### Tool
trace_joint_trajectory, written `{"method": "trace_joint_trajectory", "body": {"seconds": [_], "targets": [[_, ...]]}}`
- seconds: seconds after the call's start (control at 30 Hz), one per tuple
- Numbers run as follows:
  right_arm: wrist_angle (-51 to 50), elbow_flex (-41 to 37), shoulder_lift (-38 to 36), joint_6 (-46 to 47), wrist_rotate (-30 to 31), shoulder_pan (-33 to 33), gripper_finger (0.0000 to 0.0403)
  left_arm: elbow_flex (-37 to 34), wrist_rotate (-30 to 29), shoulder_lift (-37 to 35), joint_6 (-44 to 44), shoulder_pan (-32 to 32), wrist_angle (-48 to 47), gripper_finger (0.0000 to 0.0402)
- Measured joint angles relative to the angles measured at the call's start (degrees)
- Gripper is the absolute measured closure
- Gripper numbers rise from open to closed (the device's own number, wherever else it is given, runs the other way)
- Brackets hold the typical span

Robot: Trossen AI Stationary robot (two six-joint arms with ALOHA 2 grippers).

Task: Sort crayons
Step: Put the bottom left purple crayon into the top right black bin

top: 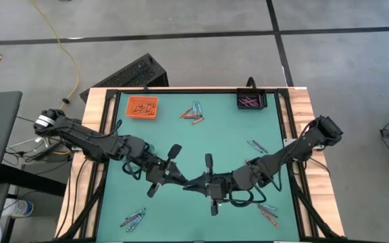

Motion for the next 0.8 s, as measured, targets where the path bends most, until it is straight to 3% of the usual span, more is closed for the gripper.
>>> {"method": "trace_joint_trajectory", "body": {"seconds": [0.17,0.43,0.6,0.8], "targets": [[-3.3,0.0,0.0,-0.6,2.0,-0.5,0.0400,0.0,-4.1,0.0,-1.1,-0.1,-2.4,0.0341],[-19.4,0.0,0.0,5.5,8.1,-4.3,0.0402,0.0,-16.3,0.0,-4.1,0.5,-19.1,0.0237],[-32.8,0.0,0.0,11.3,8.2,-9.9,0.0402,0.0,-23.4,0.0,-8.0,2.7,-31.0,0.0224],[-46.3,0.0,0.0,12.8,8.0,-18.5,0.0402,0.0,-24.4,0.0,-11.4,6.9,-39.2,0.0224]]}}
